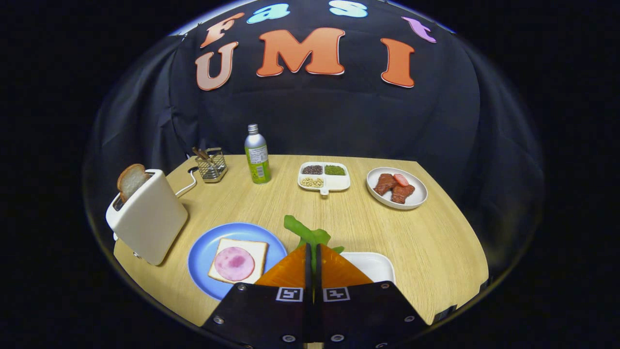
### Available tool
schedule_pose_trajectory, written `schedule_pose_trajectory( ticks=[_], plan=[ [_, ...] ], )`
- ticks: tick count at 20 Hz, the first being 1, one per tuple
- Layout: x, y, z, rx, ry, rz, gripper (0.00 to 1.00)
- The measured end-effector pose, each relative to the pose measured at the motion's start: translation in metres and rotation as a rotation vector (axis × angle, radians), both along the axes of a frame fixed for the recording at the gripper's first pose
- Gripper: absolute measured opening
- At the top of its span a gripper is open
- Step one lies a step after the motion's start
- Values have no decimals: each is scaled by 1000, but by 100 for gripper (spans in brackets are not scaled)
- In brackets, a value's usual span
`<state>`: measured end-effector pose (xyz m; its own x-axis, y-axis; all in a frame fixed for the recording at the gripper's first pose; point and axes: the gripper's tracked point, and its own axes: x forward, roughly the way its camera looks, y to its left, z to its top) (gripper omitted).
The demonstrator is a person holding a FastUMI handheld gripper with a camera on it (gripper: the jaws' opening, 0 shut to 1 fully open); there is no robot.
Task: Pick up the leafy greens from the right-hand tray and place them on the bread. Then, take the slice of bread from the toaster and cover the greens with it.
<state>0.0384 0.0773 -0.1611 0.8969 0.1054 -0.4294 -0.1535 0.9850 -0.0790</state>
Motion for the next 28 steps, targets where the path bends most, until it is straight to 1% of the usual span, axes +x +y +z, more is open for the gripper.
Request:
schedule_pose_trajectory(
  ticks=[7,14,20,24,25,27,28],
  plan=[
    [-5,50,-3,1,12,61,1],
    [-7,92,-21,-7,46,113,1],
    [-4,110,-47,-53,84,122,2],
    [-2,120,-57,-46,93,120,3],
    [-1,122,-60,-48,96,119,4],
    [-3,123,-64,-64,97,124,12],
    [-2,124,-67,-77,98,123,12]
  ],
)
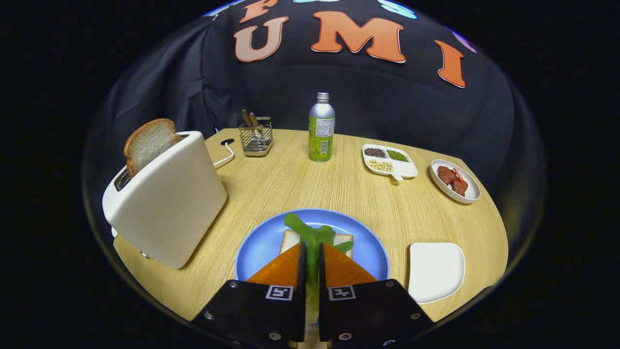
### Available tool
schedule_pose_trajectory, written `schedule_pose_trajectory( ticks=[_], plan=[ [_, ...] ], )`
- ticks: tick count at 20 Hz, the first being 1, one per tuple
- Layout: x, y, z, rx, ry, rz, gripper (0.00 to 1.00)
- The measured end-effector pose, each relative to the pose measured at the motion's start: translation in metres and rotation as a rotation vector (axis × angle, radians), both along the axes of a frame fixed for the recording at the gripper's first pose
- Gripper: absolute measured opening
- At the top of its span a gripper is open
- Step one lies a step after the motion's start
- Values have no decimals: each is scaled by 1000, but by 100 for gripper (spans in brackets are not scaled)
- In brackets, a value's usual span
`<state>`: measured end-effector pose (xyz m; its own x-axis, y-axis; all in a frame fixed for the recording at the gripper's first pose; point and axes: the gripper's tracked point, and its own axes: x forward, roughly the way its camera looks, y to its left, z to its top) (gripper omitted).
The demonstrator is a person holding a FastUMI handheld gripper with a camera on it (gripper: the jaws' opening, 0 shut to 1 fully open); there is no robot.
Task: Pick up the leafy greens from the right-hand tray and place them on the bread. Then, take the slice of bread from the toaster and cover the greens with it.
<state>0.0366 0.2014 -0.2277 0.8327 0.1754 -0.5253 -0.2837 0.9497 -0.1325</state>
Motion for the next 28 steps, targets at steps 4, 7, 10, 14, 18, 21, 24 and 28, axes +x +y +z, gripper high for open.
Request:
schedule_pose_trajectory(
  ticks=[4,7,10,14,18,21,24,28],
  plan=[
    [-2,-4,-14,-24,22,-22,27],
    [-5,-7,-12,-1,21,-53,57],
    [-8,-10,1,20,-2,-78,82],
    [-11,-17,29,27,-48,-123,98],
    [-13,-6,71,49,-107,-145,98],
    [-9,11,102,53,-146,-134,98],
    [-8,38,129,85,-176,-108,98],
    [-7,78,150,100,-196,-73,98]
  ],
)
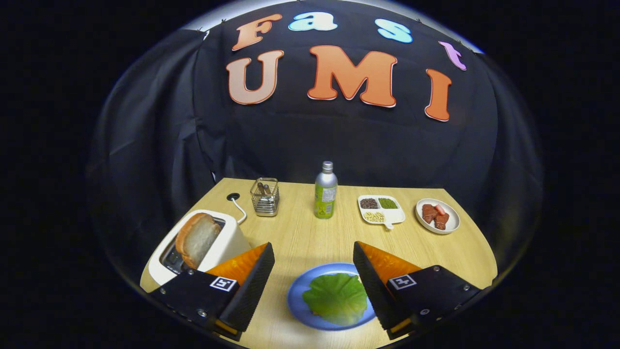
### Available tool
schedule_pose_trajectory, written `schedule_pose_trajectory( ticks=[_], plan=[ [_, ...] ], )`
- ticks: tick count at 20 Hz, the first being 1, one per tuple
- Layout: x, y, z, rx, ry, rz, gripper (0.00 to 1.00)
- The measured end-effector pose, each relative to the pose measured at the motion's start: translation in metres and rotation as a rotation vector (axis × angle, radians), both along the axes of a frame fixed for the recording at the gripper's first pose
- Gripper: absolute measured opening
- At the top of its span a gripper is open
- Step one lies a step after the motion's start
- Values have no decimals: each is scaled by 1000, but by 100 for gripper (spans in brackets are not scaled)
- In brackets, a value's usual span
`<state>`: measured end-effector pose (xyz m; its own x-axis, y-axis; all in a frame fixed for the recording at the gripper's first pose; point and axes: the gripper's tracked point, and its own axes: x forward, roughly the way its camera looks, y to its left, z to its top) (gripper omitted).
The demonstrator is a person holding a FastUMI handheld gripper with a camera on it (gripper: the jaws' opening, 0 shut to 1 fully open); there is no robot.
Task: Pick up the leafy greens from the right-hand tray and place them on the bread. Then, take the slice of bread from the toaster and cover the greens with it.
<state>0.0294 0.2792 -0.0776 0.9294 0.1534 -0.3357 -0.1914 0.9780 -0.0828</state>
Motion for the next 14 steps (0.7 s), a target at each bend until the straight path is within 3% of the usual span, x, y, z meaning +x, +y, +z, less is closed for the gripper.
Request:
schedule_pose_trajectory(
  ticks=[6,14],
  plan=[
    [1,70,17,12,-33,70,98],
    [0,143,-3,12,21,133,98]
  ],
)
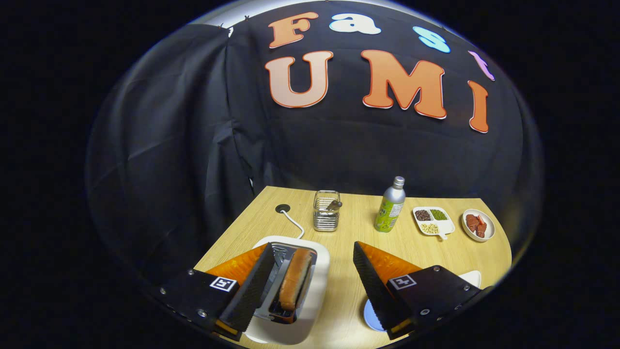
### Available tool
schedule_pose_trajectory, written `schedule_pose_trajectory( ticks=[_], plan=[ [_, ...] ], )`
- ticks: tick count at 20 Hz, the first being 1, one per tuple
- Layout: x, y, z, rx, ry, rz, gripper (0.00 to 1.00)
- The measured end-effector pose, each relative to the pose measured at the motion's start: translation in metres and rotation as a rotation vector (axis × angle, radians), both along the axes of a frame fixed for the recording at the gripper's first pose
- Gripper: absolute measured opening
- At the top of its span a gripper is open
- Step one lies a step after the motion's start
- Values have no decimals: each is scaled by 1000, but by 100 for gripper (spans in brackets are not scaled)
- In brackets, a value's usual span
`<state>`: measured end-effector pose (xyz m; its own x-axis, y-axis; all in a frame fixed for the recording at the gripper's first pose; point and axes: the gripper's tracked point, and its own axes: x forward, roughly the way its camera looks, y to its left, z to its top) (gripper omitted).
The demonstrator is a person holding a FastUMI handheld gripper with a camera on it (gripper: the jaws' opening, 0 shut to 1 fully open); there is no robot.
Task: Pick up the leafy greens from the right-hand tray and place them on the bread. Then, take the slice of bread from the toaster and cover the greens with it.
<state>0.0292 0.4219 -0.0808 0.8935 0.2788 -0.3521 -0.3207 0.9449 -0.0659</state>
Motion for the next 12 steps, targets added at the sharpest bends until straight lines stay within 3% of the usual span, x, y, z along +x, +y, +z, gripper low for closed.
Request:
schedule_pose_trajectory(
  ticks=[3,8,12],
  plan=[
    [2,10,-12,-22,21,-5,95],
    [3,15,-30,-59,56,-25,71],
    [1,19,-39,-59,88,-27,32]
  ],
)
